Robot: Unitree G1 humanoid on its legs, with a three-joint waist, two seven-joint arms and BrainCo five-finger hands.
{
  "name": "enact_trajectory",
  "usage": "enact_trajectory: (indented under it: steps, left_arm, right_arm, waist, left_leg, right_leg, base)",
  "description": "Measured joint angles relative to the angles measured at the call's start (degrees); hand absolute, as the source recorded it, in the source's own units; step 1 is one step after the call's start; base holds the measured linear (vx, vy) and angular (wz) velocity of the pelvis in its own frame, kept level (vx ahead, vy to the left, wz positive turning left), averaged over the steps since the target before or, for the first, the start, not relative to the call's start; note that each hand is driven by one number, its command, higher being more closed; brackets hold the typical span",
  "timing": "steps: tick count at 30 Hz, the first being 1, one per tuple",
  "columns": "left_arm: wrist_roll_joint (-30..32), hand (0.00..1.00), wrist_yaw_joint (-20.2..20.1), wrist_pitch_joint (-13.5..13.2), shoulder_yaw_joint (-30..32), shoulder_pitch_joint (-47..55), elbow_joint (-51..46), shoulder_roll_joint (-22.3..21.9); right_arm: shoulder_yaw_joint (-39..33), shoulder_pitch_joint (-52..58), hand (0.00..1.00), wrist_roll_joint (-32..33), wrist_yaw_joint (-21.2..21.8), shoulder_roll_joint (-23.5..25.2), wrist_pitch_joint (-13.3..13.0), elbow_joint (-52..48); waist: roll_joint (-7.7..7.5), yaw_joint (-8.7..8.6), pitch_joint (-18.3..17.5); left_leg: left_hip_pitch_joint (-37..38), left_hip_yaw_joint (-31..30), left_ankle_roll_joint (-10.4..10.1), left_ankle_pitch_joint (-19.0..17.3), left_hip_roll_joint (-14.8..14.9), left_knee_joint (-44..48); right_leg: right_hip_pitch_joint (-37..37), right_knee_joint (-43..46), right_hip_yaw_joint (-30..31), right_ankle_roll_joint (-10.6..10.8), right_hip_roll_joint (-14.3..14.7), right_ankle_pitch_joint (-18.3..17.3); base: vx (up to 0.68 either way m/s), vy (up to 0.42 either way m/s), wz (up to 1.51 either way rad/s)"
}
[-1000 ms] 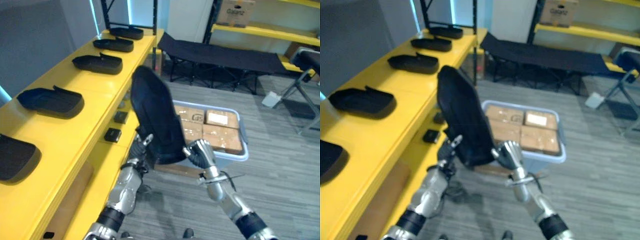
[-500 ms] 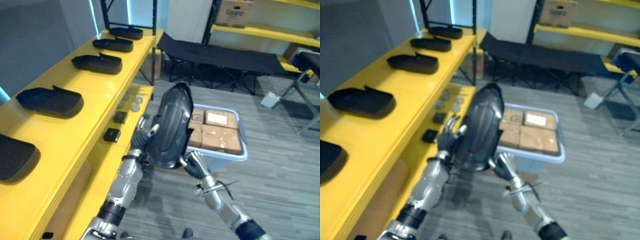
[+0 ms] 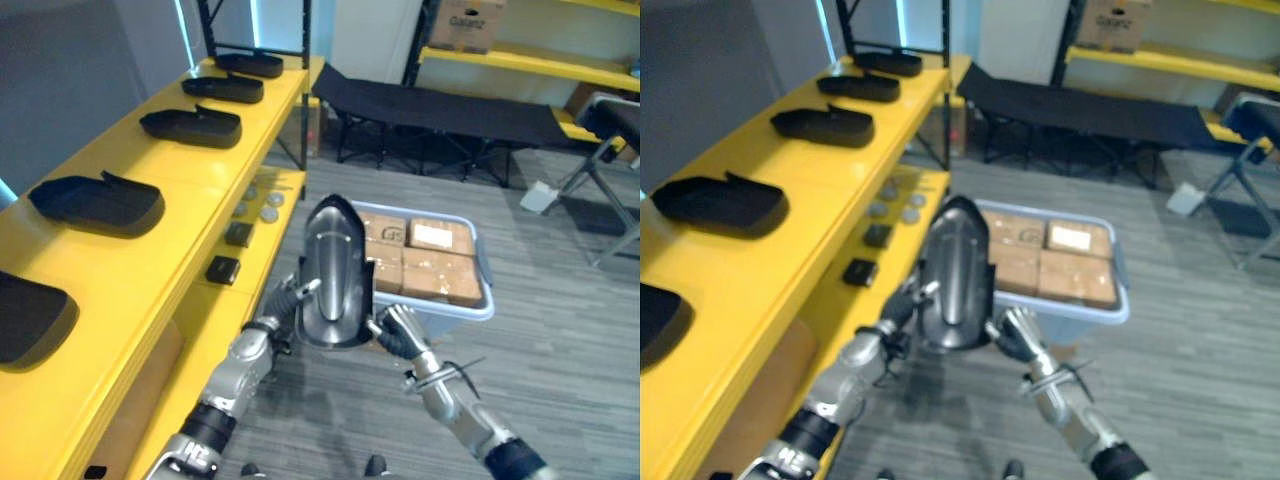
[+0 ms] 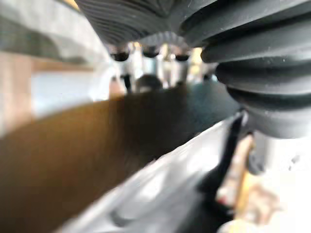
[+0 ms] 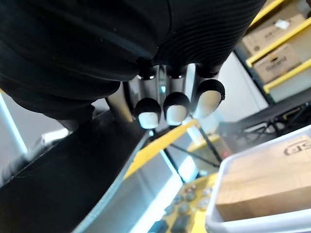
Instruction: Walk over and take plastic housings, then place them on the shelf
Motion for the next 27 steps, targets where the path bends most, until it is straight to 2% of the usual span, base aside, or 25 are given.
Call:
enact_trajectory:
  steps: [5, 13, 15, 16, 18, 21, 23, 27]
  left_arm:
    - [0.4, 1.00, -0.9, 2.0, -2.9, 0.0, 1.7, 1.5]
    - [0.0, 1.00, -1.8, 2.1, -3.6, 0.0, 2.0, 1.9]
    - [-2.1, 1.00, -1.8, 2.0, -4.5, 0.0, 2.2, 2.8]
    - [-4.5, 1.00, -1.7, 2.0, -5.0, 0.1, 2.2, 3.3]
    - [-8.0, 1.00, -1.6, 1.5, -5.1, 0.3, 2.2, 3.3]
    - [-12.1, 1.00, -0.4, -1.2, -5.2, 1.3, 2.2, 2.7]
    - [-12.3, 1.00, 1.4, -4.6, -5.1, 2.0, 2.2, 0.8]
    - [-11.4, 1.00, 4.7, -9.3, -4.2, 2.1, 2.0, -2.3]
  right_arm:
    - [0.3, -1.1, 1.00, 0.0, 0.0, -0.8, 0.0, 0.0]
    - [1.1, -2.4, 1.00, 0.3, -0.2, -2.2, -0.6, -0.5]
    - [1.7, -2.4, 1.00, 0.3, -0.3, -2.4, -1.1, -1.3]
    - [1.8, -2.4, 0.00, 0.3, -0.5, -2.4, -1.6, -1.9]
    - [1.9, -2.4, 0.00, 0.3, -1.6, -2.3, -2.7, -2.3]
    - [1.9, -2.7, 0.00, 0.4, -4.0, -1.3, -4.3, -2.6]
    - [1.6, -3.0, 0.00, 1.3, -6.3, -0.2, -5.3, -3.7]
    - [0.8, -3.6, 0.00, 4.0, -7.9, 1.4, -5.3, -6.3]
  waist:
    - [0.74, -0.02, 0.1]
    - [1.83, -0.08, 0.2]
    - [1.83, -0.11, 0.2]
    - [1.84, -0.12, 0.2]
    - [1.84, -0.10, 0.2]
    - [1.84, -0.13, 0.2]
    - [1.84, -0.04, 0.2]
    - [1.83, 0.01, 0.2]
  left_leg:
    - [0.0, 0.1, 0.0, 0.0, 0.0, 0.0]
    - [0.0, 0.2, 0.0, 0.0, 0.0, 0.0]
    - [0.0, 0.3, 0.0, 0.0, 0.0, 0.0]
    - [0.0, 0.3, 0.0, 0.0, 0.0, 0.0]
    - [0.0, 0.3, 0.0, 0.0, 0.0, 0.0]
    - [0.0, 0.3, 0.0, 0.0, 0.0, 0.0]
    - [0.0, 0.2, 0.0, 0.0, 0.0, 0.0]
    - [0.1, 0.2, 0.0, 0.0, 0.0, 0.0]
  right_leg:
    - [-0.1, 0.0, 0.1, 0.0, 0.0, 0.0]
    - [-0.1, 0.0, 0.2, 0.0, 0.0, 0.0]
    - [-0.1, 0.0, 0.2, 0.0, 0.0, 0.0]
    - [-0.1, 0.0, 0.2, 0.0, 0.0, 0.0]
    - [-0.1, 0.0, 0.2, 0.0, 0.0, 0.0]
    - [-0.1, 0.0, 0.2, 0.0, 0.0, 0.0]
    - [-0.1, 0.0, 0.1, 0.0, -0.1, 0.0]
    - [0.0, 0.0, 0.1, 0.0, -0.1, 0.0]
  base:
    - [0.00, 0.000, 0.00]
    - [0.00, 0.000, 0.00]
    - [0.00, 0.000, 0.00]
    - [0.00, 0.000, 0.00]
    - [0.00, 0.000, 0.00]
    - [0.00, 0.000, 0.00]
    - [0.00, 0.000, 0.00]
    - [0.00, 0.000, 0.00]
